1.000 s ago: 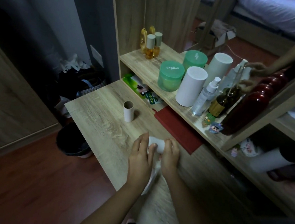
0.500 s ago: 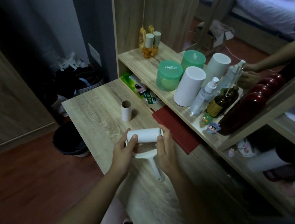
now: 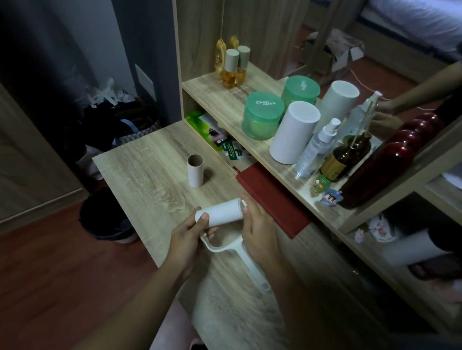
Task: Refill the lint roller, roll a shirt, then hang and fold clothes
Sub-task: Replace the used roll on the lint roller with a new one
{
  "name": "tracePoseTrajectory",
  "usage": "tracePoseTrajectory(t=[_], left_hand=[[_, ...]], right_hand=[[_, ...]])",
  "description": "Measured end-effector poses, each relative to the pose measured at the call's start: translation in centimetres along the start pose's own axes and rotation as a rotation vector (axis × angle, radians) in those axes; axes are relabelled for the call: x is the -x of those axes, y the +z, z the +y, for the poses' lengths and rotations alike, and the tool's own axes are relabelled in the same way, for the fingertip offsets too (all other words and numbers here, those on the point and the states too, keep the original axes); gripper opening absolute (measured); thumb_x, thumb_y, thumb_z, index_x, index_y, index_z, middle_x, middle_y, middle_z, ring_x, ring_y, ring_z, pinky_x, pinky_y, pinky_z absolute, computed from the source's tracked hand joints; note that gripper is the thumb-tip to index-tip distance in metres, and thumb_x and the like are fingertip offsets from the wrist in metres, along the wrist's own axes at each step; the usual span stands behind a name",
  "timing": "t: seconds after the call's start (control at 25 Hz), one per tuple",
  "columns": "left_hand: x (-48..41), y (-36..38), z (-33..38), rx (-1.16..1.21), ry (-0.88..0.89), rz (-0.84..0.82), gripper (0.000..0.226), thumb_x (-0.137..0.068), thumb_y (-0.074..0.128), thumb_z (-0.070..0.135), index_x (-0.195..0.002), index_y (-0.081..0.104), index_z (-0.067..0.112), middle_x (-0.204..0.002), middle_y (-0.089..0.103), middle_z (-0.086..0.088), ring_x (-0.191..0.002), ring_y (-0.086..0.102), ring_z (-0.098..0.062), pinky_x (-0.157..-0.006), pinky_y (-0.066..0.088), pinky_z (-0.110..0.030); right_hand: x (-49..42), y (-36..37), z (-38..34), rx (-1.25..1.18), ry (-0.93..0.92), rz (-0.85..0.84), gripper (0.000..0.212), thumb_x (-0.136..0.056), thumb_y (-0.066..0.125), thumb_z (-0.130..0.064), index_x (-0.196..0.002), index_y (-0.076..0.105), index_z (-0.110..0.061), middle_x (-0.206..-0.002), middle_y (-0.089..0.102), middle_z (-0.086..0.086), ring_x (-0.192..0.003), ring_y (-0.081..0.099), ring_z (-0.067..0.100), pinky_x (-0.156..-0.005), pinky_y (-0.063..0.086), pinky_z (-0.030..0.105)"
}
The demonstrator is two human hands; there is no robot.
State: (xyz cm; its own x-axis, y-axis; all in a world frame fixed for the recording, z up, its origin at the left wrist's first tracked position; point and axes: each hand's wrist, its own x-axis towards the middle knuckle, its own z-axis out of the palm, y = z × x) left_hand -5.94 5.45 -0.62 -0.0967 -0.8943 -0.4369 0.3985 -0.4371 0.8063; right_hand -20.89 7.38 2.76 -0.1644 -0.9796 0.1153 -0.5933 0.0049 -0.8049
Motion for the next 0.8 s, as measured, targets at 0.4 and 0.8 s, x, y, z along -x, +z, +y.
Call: tracePoseTrajectory(t=[0.4, 0.8], left_hand=[[-0.5, -0.1, -0.6, 0.131, -0.18, 0.044, 0.024, -0.097, 0.047, 0.021, -0.116, 0.057, 0.01, -0.098, 0.07, -0.008, -0.088, 0.07, -0.017, -0.072, 0.058, -0.025], [-3.3, -0.7, 0.9, 0.118, -0.086, 0.197, 0.026, -0.094, 0.054, 0.02, -0.118, 0.055, 0.01, -0.094, 0.064, -0.008, -0.082, 0.066, -0.015, -0.068, 0.056, -0.021]], right_hand=[[0.1, 0.8, 0.2, -0.023, 0.088, -0.079, 0.043, -0.099, 0.035, -0.015, -0.143, 0.034, -0.01, -0.125, 0.058, 0.015, -0.109, 0.06, 0.023, -0.086, 0.045, 0.023], [1.6, 2.5, 5.2, -0.09, 0.394, 0.144, 0.035, -0.099, 0.037, -0.013, -0.129, 0.051, -0.001, -0.129, 0.052, 0.019, -0.115, 0.054, 0.024, -0.093, 0.041, 0.024]])
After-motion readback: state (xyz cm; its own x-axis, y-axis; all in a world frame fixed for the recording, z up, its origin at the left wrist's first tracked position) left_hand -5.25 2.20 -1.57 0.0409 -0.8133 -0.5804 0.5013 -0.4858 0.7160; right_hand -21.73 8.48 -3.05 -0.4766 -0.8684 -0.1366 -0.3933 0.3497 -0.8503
